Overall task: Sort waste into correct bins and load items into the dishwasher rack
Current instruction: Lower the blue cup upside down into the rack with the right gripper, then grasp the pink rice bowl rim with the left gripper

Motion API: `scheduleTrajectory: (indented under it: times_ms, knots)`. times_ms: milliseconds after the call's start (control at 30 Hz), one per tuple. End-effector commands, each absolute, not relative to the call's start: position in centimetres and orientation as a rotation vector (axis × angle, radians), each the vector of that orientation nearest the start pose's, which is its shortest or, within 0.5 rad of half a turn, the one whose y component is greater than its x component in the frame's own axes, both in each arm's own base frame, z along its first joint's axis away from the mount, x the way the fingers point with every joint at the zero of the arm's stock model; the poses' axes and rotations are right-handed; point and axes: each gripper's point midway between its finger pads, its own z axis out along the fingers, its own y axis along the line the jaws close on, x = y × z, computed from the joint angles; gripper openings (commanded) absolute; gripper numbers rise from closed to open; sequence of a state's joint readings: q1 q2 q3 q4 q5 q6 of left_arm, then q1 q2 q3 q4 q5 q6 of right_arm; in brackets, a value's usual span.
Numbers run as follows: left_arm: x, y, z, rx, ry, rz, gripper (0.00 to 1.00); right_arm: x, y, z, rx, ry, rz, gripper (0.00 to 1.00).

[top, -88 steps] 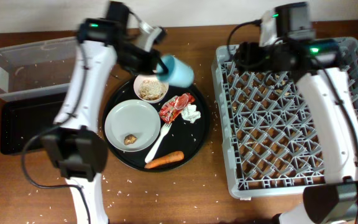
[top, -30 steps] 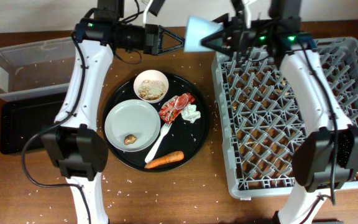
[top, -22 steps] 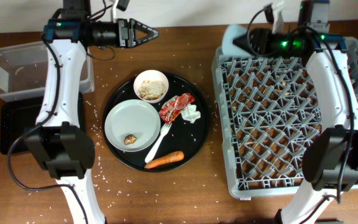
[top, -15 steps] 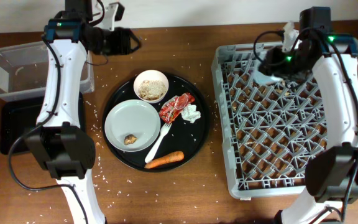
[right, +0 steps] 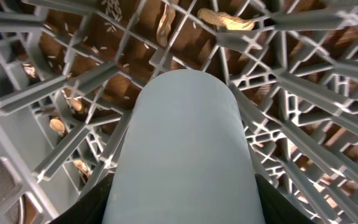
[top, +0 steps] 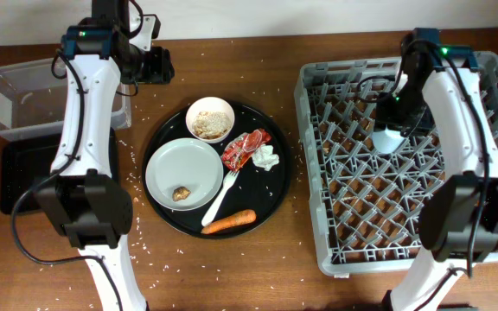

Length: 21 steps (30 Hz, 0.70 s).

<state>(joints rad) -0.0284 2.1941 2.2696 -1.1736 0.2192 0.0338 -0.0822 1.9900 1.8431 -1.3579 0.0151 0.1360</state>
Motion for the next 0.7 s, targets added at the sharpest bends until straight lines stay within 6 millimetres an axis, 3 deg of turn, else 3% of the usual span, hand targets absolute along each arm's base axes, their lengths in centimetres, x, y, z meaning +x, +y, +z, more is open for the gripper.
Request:
scheduleTrajectory:
  times_ms: [0,33,100,233,300,400,433,467,533,667]
  knots:
    - [52.2,-5.0,19.3,0.174,2.650,-0.269,0.58,39.6,-3.2,11.4,0.352,3.102,-0.005,0.64]
    - [52.2,-5.0,19.3,0.174,2.651,-0.269,0.59,39.6,-3.2,11.0,0.354,3.110,-0.005,0.75]
    - [52.2,-5.0,19.3,0.174,2.652,-0.269,0.59,39.6,-3.2,10.8,0.354,3.115,-0.005,0.82]
    - [52.1,-5.0,19.2,0.174,2.654,-0.270,0.59,40.3,-2.4,12.6,0.349,3.071,0.073,0.84]
    - [52.1,-5.0,19.2,0.174,2.656,-0.270,0.59,41.2,-2.5,15.6,0.339,3.000,0.080,0.84]
    - [52.0,-5.1,19.2,0.178,2.658,-0.272,0.59,42.4,-2.0,21.7,0.304,2.873,0.104,0.83]
    - [51.7,-5.9,19.1,0.235,2.661,-0.277,0.59,43.2,0.3,24.4,0.213,2.805,0.201,0.83]
    - [51.6,-6.3,19.0,0.268,2.662,-0.275,0.59,43.4,1.2,24.8,0.186,2.789,0.226,0.83]
    - [51.2,-7.7,18.5,0.344,2.665,-0.276,0.59,44.0,4.1,25.0,0.095,2.769,0.267,0.83]
    - [49.9,-10.5,15.8,0.483,2.709,-0.277,0.59,45.6,12.4,24.4,-0.113,2.711,0.334,0.83]
